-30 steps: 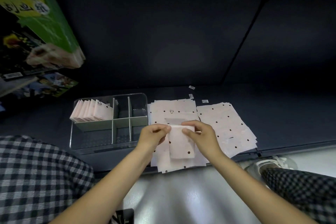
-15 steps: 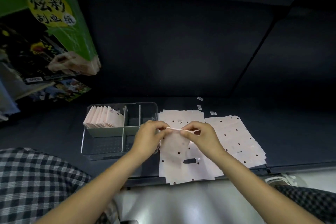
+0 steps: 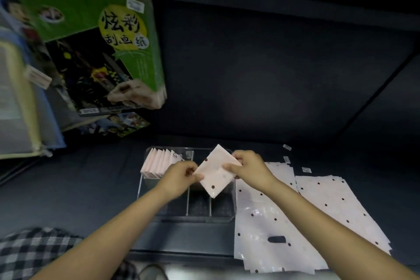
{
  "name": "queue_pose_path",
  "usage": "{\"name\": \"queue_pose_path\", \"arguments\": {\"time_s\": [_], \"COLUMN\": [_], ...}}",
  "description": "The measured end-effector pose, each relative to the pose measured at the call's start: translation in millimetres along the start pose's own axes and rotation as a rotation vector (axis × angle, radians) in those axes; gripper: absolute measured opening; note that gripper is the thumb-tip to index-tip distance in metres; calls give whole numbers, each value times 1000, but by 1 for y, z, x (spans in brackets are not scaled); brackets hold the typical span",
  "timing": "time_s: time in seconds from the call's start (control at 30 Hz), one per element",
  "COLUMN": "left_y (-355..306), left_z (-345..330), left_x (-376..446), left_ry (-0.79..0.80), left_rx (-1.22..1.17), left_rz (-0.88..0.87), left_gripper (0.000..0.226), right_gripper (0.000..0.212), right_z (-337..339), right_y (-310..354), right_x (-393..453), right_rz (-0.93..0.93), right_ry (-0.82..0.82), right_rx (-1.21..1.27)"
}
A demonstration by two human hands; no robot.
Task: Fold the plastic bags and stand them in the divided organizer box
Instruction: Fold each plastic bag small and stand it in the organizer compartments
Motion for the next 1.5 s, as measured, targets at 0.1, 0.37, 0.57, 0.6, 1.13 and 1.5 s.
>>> {"name": "queue_pose_path", "arguments": {"time_s": [0.1,0.37,0.57,0.6,1.13,1.5], "left_y": [35,73,72,71,76,-6], "left_z": [14,7,5,6,17,-10], "left_x": [9,20,18,17,5,-7], "left_ry": [-152,-94,-153,-172,-343,-345], "left_rx": [301,575,567,536,400,361], "left_rz": [108,207,151,140,186,-184], "left_gripper": [18,35,36,36,30,31], "right_gripper": [8,20,22,23,46,29], "right_z": [-21,-82,-115,-119,-165,-56], "right_y": [2,16,14,13,-2,-28], "right_x": [26,66,76,77,94,14], "right_rz": [-10,89,74,55,-255,153], "right_ry": [-93,-125,-82,-73,185,-21], "right_rx": [24,-370,-570,-553,-196,-33]}}
Point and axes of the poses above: each hand's wrist, its own x-axis towards the middle knuckle, its own z-axis out of the back of the hand, y = z × x, the point moved 4 cm from there along x, towards the middle knuckle, and after that the axes turned 9 degrees about x, right-handed, at the moved point
